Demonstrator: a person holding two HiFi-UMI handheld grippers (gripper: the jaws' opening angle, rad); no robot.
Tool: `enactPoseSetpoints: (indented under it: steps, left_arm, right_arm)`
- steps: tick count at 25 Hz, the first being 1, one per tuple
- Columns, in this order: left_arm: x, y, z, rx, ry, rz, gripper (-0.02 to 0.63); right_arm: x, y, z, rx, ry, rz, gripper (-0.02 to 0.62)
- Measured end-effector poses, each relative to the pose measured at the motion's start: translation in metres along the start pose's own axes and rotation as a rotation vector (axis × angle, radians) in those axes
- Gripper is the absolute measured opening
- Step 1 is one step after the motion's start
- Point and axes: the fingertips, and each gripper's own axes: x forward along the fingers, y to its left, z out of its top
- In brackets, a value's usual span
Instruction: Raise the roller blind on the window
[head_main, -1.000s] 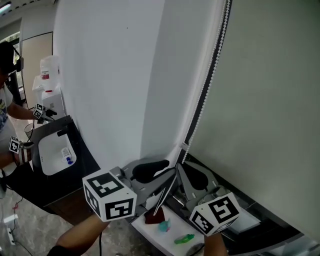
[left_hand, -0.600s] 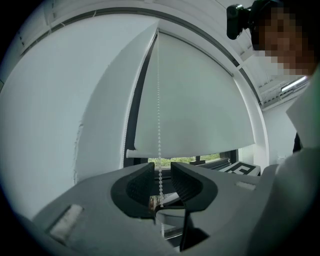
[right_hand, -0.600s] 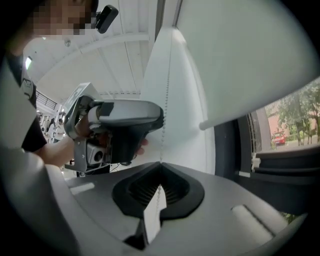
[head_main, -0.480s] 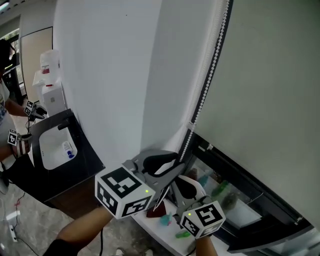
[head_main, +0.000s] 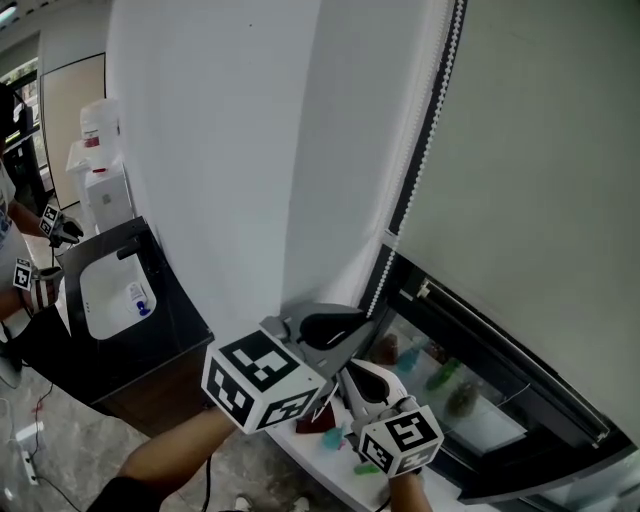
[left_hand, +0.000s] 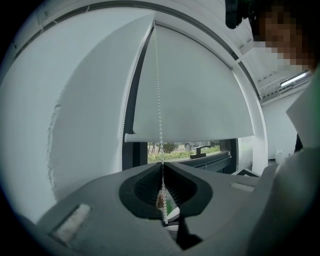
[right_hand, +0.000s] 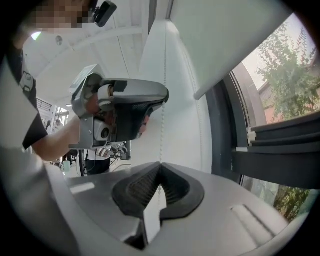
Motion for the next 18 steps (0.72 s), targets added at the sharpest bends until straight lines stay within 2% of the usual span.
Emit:
enactPoseSetpoints:
  steps: [3, 6, 10, 13, 15, 18]
  left_arm:
    - [0.003, -0.001, -0.013, -0.010, 0.048, -0.003, 0.020]
    - [0.004, -0.005, -0.019, 0.009, 0.058, 0.003, 0.017]
    - [0.002, -0.005, -0.020, 0.052, 0.077, 0.024, 0.016]
    - [-0.003, -0.003, -0.027, 0.052, 0.105, 0.032, 0.015]
    - [-0.005, -0.001, -0.037, 0.047, 0.129, 0.036, 0.015]
    - [-0.006, -0.002, -0.056, 0.030, 0.161, 0.035, 0.015]
  right_arm:
    - [0.001, 0.000, -0.011, 0.028, 0.036, 0.007, 0.008]
    - [-0.002, 0.000, -0.016, 0.078, 0.025, 0.019, 0.009]
    - [-0.007, 0.000, -0.009, 0.062, 0.036, 0.036, 0.011]
    - [-0.020, -0.007, 0.021, 0.130, -0.043, 0.058, 0.051]
    - [-0.031, -0.018, 0.053, 0.163, -0.119, 0.050, 0.054]
    - [-0.039, -0.024, 0.103, 0.135, -0.207, 0.055, 0.054]
